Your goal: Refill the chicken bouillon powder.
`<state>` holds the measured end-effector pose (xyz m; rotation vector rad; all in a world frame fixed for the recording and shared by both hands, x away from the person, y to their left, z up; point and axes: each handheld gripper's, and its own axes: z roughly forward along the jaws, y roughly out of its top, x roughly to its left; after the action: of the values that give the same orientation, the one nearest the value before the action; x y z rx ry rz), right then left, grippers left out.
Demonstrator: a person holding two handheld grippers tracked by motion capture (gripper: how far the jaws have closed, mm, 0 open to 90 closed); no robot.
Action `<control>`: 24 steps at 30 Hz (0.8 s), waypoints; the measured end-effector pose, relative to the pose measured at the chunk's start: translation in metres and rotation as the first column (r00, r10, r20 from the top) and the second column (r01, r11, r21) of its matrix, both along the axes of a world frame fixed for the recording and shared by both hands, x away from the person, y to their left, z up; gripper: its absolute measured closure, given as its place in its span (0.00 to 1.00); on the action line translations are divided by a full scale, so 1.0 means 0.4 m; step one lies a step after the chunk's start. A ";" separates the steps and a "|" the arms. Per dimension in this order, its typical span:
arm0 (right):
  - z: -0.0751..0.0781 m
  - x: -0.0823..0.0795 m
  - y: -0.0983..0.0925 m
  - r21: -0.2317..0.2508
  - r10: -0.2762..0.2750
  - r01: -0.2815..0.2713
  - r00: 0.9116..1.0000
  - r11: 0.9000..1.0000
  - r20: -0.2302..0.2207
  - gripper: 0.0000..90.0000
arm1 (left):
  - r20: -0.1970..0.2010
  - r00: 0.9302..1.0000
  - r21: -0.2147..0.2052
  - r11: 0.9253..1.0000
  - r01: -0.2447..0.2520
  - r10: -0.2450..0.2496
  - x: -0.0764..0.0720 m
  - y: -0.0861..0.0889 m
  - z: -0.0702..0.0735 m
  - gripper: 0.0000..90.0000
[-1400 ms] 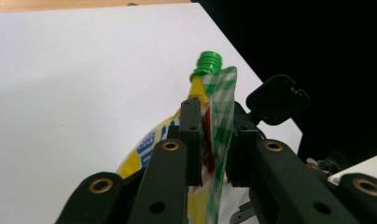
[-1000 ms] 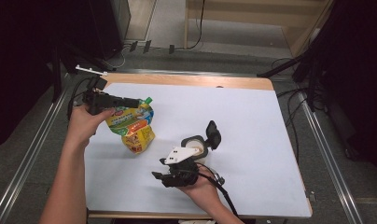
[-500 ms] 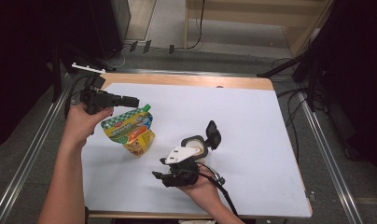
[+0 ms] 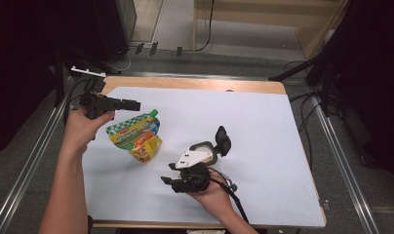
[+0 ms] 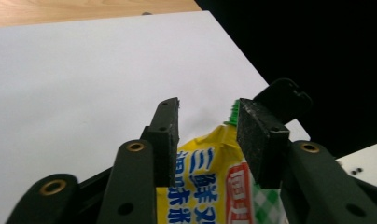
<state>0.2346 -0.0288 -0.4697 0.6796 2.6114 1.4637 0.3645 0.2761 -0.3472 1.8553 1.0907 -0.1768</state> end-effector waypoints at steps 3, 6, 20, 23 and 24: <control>0.015 0.004 -0.007 -0.001 -0.006 0.006 1.000 1.000 -0.005 0.58 | 0.005 1.000 -0.008 1.000 -0.014 0.014 0.001 0.008 -0.009 0.65; 0.028 0.008 -0.014 0.002 -0.006 0.006 1.000 1.000 -0.009 0.58 | 0.013 1.000 0.008 1.000 -0.023 0.023 0.002 0.014 -0.017 0.65; 0.078 0.039 -0.061 0.003 -0.034 0.034 0.999 0.999 -0.028 0.59 | 0.063 0.996 0.053 0.997 -0.062 0.058 0.001 0.030 -0.058 0.67; 0.082 0.047 -0.071 0.000 -0.042 0.042 0.999 0.999 -0.031 0.59 | 0.065 0.996 0.070 0.995 -0.068 0.064 0.002 0.028 -0.061 0.67; 0.084 0.049 -0.074 0.000 -0.044 0.044 0.999 0.999 -0.032 0.59 | 0.066 0.996 0.068 0.995 -0.071 0.067 0.002 0.029 -0.062 0.67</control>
<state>0.2540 -0.0583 -0.4362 0.7616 2.6020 1.4538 0.3653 0.2877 -0.3720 1.8693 1.1282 -0.0399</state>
